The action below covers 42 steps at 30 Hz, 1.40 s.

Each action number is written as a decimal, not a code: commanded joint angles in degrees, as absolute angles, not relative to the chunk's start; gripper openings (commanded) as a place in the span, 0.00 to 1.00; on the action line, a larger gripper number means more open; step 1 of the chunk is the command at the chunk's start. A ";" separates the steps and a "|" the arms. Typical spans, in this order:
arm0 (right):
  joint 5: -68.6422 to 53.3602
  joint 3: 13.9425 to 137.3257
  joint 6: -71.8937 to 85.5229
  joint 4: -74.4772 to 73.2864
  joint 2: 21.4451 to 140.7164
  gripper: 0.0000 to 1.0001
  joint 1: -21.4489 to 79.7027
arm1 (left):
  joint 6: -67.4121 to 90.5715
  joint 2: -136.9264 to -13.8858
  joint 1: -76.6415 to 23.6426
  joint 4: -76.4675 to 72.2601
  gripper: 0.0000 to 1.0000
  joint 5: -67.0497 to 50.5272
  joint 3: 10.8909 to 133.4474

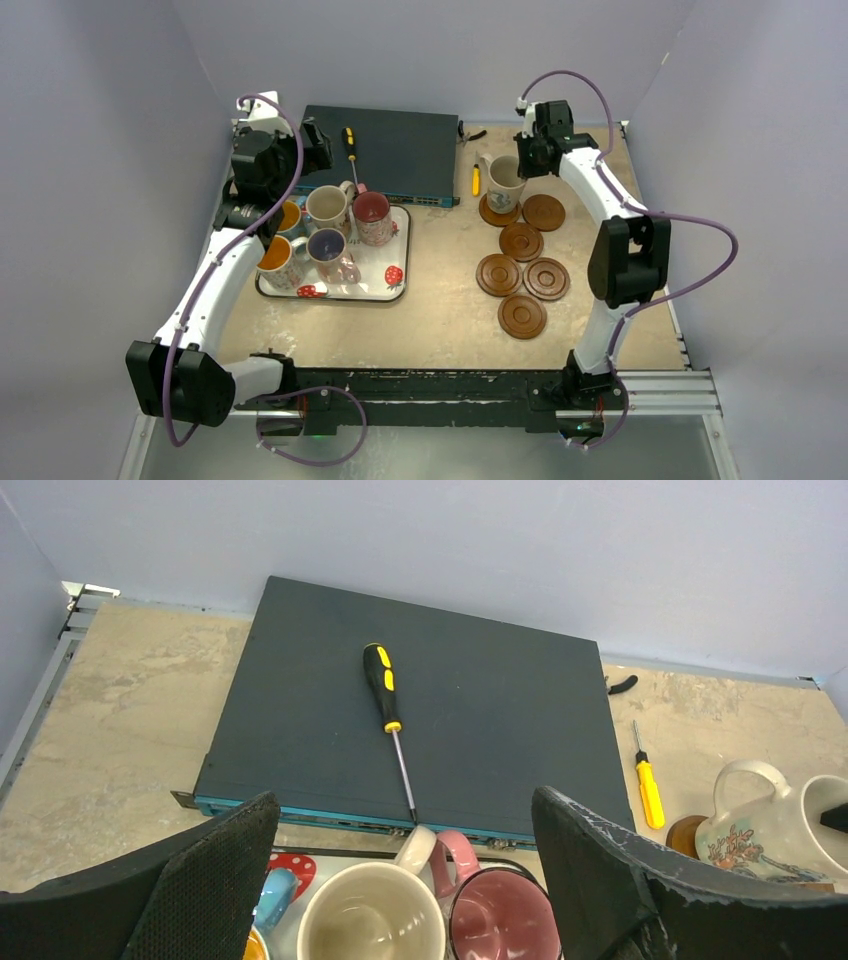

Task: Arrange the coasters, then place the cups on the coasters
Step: Place the cup on the coaster.

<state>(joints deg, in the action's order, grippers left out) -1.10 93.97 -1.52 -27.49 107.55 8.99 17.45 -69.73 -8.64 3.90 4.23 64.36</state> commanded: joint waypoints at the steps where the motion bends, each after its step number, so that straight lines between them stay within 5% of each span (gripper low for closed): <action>1: -3.07 98.77 -0.46 -24.50 105.89 0.00 8.88 | 18.03 -69.52 -8.45 1.36 0.91 3.16 64.59; 42: -1.63 93.25 1.54 -23.16 107.69 0.00 8.92 | 18.98 -70.36 -7.60 1.20 0.90 1.76 64.55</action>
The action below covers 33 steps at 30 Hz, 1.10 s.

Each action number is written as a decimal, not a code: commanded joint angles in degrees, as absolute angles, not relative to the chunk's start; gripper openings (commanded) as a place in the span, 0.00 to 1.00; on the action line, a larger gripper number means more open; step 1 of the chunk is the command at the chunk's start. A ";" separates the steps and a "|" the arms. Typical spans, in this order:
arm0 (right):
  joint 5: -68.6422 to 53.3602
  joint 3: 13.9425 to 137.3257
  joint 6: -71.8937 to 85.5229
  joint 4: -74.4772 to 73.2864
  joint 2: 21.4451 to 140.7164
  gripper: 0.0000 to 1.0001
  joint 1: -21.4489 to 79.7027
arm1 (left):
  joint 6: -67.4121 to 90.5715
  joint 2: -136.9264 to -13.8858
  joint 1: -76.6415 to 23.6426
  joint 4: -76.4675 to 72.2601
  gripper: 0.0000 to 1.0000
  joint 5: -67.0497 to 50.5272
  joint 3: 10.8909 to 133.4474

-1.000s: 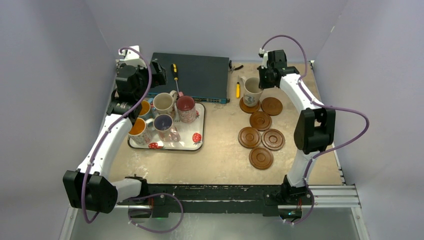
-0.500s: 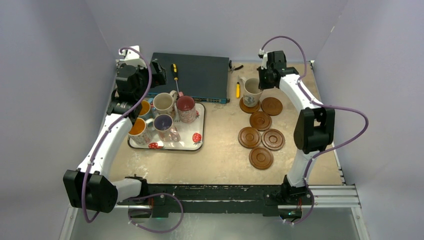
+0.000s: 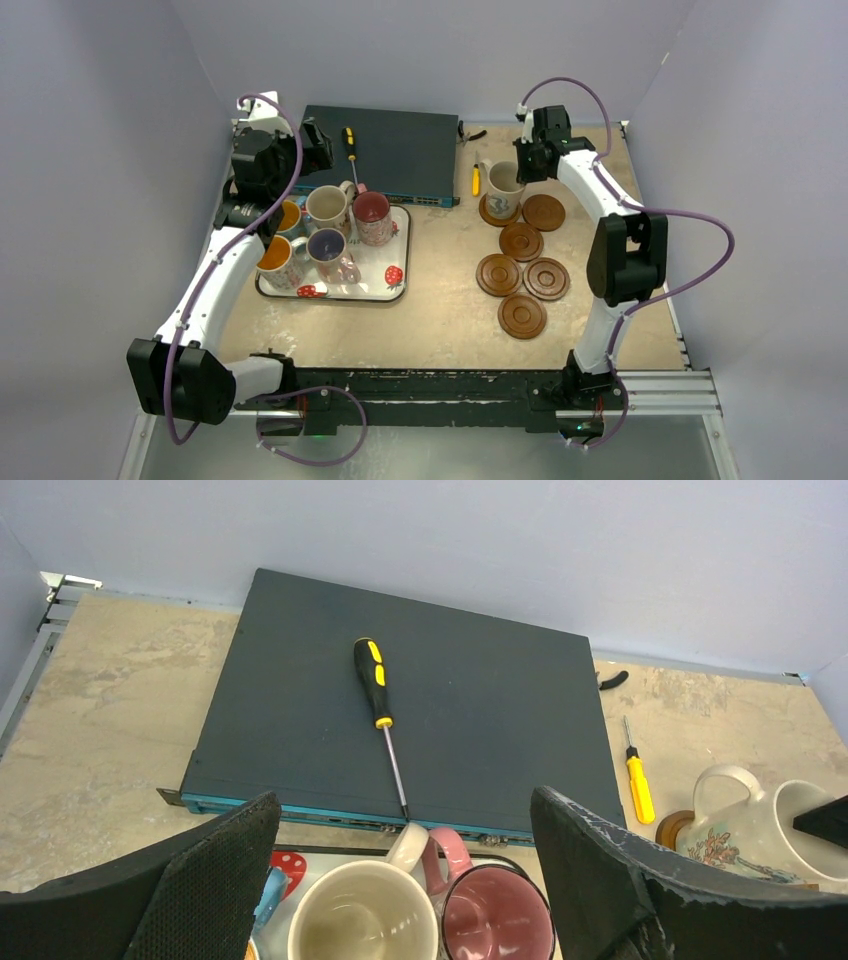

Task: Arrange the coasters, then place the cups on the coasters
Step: Place the cup on the coaster.

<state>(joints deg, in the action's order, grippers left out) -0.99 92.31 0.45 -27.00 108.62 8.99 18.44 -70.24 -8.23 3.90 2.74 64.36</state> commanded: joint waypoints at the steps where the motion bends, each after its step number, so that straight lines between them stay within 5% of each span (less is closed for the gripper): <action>1: -1.59 93.25 1.58 -23.21 107.85 0.00 8.88 | 18.98 -70.34 -7.59 1.18 0.90 1.71 64.55; 10: -1.73 93.67 1.41 -24.36 109.40 0.06 8.92 | 19.07 -70.44 -7.40 1.13 0.90 1.49 64.51; 33: 0.68 95.68 1.11 -25.98 105.52 0.52 8.95 | 19.82 -72.01 -6.93 0.82 0.89 -2.15 64.75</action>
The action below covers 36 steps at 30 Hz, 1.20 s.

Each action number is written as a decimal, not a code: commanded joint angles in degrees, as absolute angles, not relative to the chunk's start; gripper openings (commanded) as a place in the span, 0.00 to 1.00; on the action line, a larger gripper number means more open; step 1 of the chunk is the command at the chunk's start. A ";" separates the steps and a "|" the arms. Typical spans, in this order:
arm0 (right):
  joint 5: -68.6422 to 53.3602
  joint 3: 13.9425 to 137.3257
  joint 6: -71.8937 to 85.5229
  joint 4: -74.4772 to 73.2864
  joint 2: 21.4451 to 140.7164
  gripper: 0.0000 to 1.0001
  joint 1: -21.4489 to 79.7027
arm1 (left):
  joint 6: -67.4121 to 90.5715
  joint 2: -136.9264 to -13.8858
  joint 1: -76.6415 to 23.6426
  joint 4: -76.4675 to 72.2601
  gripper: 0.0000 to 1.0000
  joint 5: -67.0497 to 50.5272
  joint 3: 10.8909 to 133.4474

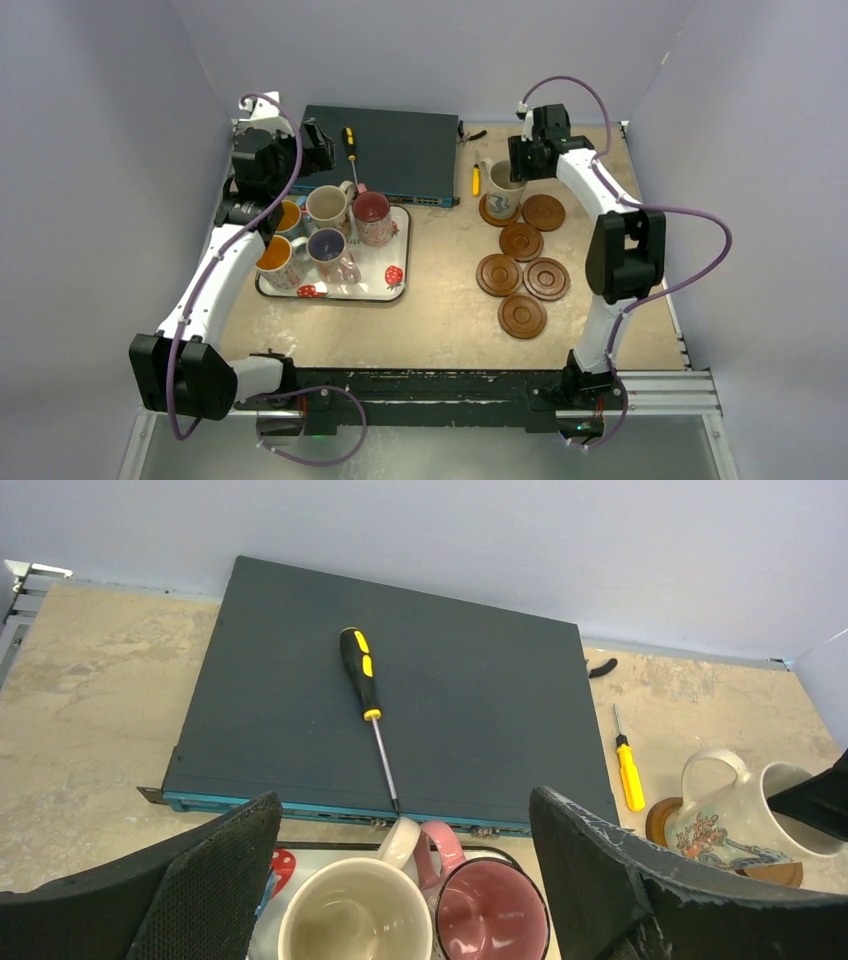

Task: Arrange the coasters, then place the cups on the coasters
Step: Place the cup on the coaster, then pick up the cup from the tray.

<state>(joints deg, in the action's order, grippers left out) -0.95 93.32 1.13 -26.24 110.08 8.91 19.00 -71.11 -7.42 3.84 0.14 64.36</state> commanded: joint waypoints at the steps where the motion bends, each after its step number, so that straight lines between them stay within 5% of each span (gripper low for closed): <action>1: 1.84 95.71 1.13 -26.09 104.83 0.54 8.94 | 19.78 -72.34 -6.86 0.95 0.89 -2.73 64.92; 13: 8.10 93.38 10.03 -26.23 91.05 0.59 10.33 | 20.89 -76.64 -6.88 2.98 0.88 -7.89 67.06; 21: 7.81 91.15 19.50 -26.36 84.50 0.60 21.66 | 20.40 -74.51 -6.94 3.24 0.87 -3.11 66.24; 36: 13.11 93.30 33.00 -18.76 100.72 0.59 42.85 | 20.75 -74.79 -6.93 2.90 0.86 -2.58 65.87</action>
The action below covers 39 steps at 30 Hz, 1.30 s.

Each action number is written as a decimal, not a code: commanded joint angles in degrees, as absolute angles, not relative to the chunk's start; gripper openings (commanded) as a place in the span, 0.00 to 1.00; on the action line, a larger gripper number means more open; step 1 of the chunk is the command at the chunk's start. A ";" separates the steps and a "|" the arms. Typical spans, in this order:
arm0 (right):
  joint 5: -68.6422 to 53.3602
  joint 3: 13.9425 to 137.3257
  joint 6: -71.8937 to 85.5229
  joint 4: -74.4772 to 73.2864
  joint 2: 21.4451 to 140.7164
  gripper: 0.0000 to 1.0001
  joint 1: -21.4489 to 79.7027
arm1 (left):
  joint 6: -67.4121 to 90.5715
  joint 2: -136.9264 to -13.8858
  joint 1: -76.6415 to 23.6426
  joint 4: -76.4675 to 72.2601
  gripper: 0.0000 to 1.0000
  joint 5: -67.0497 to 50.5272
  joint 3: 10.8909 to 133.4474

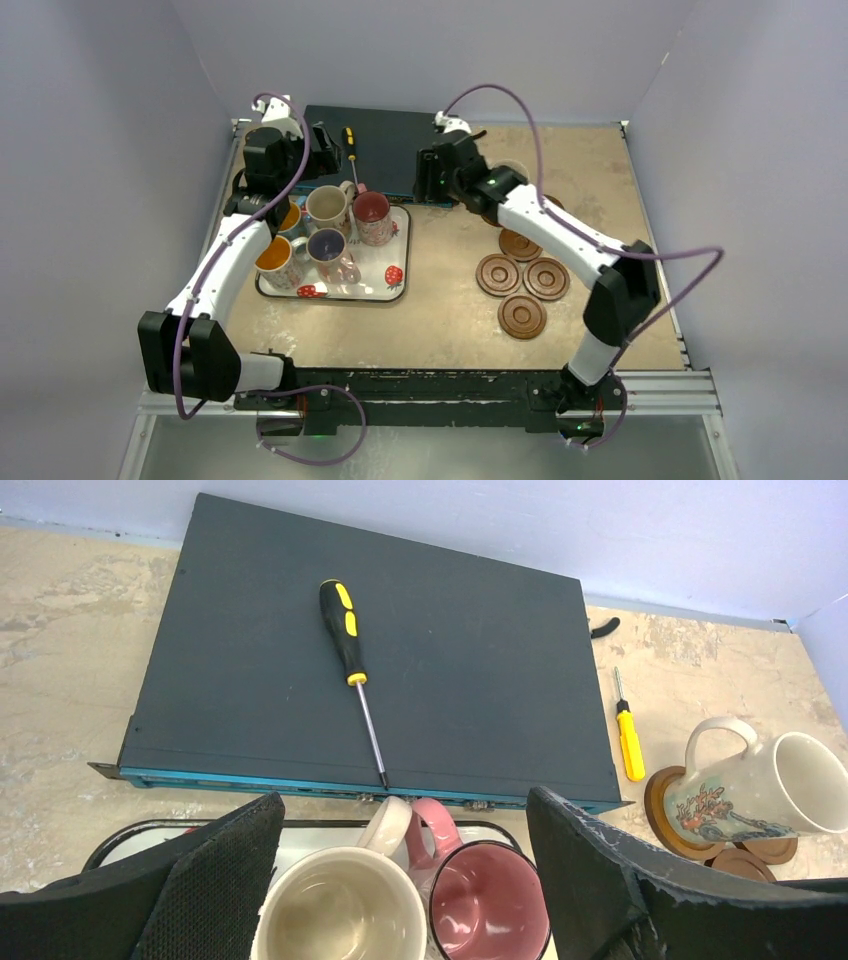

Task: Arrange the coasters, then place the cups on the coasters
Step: Pick up the cup from the tray.

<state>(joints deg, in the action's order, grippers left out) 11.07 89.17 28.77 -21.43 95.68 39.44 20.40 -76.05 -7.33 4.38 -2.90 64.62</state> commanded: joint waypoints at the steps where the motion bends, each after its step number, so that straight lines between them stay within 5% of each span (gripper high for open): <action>1: 13.47 94.66 33.27 -18.92 102.72 0.59 43.82 | 20.68 -74.73 -6.92 2.92 0.86 -2.28 65.90; 17: 25.03 113.88 35.03 -27.68 123.44 0.58 50.03 | 20.21 -74.71 -6.77 3.57 0.86 -1.95 66.33; 39: 25.37 113.06 36.12 -30.49 126.13 0.42 50.07 | 20.54 -75.10 -6.77 3.71 0.87 -2.32 66.38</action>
